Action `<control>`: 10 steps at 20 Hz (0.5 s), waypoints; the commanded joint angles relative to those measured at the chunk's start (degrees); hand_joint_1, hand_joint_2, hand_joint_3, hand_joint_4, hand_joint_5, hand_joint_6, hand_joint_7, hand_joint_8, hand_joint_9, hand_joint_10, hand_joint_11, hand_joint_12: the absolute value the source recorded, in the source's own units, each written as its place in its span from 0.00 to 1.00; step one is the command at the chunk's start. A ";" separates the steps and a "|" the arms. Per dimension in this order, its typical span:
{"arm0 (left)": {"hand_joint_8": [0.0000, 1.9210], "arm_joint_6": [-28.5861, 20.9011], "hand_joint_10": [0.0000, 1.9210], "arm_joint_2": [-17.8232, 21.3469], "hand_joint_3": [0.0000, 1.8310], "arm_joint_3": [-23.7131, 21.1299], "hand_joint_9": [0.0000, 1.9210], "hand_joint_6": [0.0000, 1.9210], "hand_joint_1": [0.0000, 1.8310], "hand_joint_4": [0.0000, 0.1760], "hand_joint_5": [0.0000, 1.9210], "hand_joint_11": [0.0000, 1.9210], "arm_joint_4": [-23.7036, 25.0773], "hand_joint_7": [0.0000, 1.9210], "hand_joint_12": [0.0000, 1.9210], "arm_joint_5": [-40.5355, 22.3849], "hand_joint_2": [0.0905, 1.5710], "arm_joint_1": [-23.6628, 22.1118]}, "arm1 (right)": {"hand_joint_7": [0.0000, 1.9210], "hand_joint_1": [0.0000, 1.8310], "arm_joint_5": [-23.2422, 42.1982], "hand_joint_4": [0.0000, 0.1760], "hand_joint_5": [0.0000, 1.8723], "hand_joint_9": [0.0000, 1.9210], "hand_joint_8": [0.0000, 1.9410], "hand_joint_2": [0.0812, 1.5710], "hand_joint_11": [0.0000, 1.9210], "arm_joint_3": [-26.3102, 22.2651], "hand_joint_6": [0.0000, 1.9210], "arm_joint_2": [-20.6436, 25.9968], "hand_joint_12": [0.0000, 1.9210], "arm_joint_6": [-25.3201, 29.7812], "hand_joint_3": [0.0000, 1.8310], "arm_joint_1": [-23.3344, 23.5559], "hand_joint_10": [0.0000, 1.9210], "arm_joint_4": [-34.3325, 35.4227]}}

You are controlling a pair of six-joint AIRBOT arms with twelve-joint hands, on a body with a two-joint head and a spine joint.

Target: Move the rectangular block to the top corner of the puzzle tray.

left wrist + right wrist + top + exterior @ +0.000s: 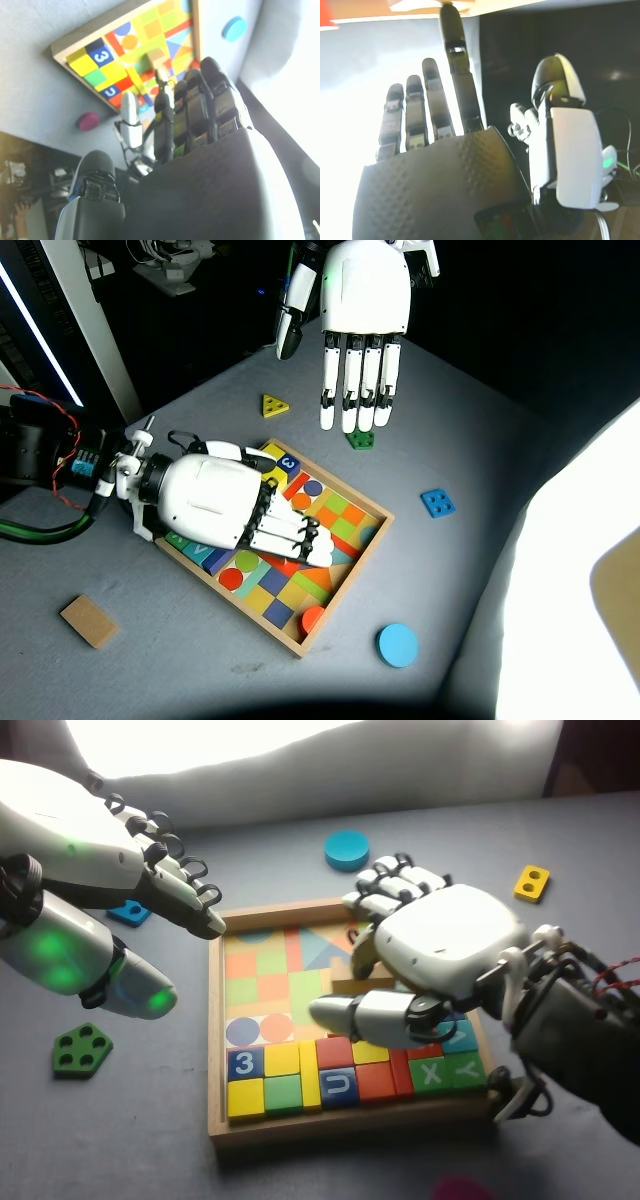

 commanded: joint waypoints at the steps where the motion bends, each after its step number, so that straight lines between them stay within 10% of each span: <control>1: 0.00 0.04 0.00 -0.19 0.00 0.14 0.12 0.00 0.02 0.16 0.14 0.00 -0.61 0.11 0.36 4.26 0.79 -0.86 | 0.13 0.00 2.63 0.00 0.46 0.02 0.00 0.70 0.00 -0.29 0.13 0.61 0.00 -0.43 0.00 -0.52 0.04 -1.33; 10: 0.00 0.04 0.00 -0.19 0.00 0.12 0.11 0.00 0.01 0.17 0.14 0.00 -0.61 0.11 0.35 4.25 0.79 -0.89 | 0.12 0.00 0.87 0.00 0.45 0.01 0.00 0.70 0.00 -1.35 0.13 5.56 0.00 0.87 0.00 -1.60 0.03 -1.32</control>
